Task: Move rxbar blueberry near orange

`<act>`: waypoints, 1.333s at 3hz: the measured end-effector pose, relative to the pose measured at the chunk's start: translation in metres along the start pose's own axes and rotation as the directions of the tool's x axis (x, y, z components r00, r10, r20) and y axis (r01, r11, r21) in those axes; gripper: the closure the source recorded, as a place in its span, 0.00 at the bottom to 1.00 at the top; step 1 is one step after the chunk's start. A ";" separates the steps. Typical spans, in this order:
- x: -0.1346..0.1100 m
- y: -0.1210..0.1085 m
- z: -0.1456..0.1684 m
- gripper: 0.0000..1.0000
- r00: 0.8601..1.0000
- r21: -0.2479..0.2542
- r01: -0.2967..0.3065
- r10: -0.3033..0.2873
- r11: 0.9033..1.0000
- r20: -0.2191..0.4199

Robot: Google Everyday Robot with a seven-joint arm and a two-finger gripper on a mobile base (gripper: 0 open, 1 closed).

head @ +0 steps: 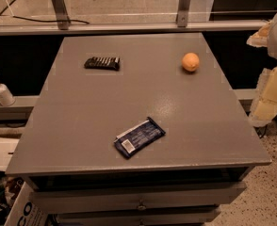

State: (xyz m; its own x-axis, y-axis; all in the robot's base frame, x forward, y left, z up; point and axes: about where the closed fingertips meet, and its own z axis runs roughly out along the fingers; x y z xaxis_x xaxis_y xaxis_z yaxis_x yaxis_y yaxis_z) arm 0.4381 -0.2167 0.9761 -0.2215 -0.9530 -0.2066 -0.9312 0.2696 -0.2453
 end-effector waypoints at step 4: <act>-0.053 0.025 0.043 0.00 0.983 -0.045 0.167 -0.163 0.985 0.080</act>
Offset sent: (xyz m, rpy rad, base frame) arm 0.0010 0.0327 -0.0331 0.0047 0.0121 0.1374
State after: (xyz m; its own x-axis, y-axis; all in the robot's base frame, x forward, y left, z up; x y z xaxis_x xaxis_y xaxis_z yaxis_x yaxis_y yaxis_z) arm 0.4387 -0.1538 0.9398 -0.0427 -0.9702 -0.2386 -0.9672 0.1000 -0.2337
